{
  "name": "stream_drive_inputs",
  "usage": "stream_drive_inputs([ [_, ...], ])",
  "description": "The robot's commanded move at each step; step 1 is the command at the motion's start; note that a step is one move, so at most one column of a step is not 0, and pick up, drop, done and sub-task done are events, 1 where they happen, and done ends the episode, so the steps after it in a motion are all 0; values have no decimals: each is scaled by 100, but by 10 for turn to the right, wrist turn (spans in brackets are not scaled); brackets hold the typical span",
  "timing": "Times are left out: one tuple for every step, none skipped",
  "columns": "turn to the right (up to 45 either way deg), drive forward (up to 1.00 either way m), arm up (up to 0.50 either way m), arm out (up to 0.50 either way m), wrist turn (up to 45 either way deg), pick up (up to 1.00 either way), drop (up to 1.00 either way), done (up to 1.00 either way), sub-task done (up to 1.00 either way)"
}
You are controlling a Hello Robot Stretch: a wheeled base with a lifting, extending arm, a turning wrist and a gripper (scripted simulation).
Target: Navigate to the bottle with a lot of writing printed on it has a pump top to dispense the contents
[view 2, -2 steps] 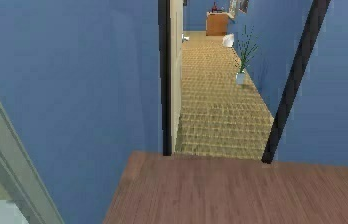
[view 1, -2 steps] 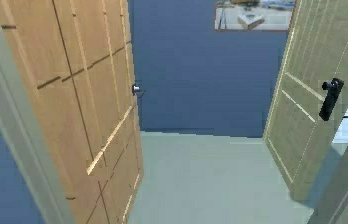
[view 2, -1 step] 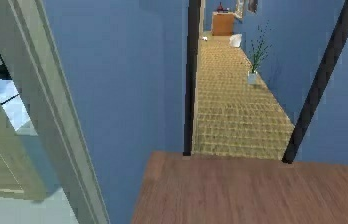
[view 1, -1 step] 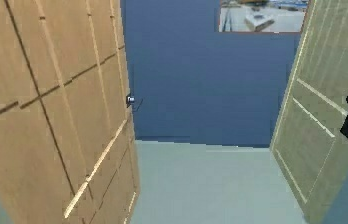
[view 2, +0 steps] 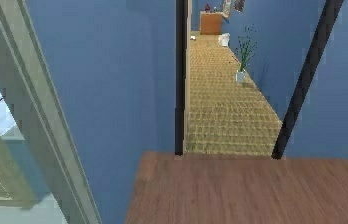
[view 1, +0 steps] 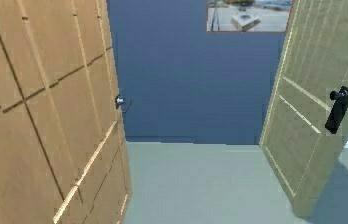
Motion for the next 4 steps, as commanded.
stream_drive_inputs([
  [0, 100, 0, 0, 0, 0, 0, 0, 0],
  [60, 0, 0, 0, 0, 0, 0, 0, 0],
  [0, 35, 0, 0, 0, 0, 0, 0, 0],
  [-150, 0, 0, 0, 0, 0, 0, 0, 0],
])
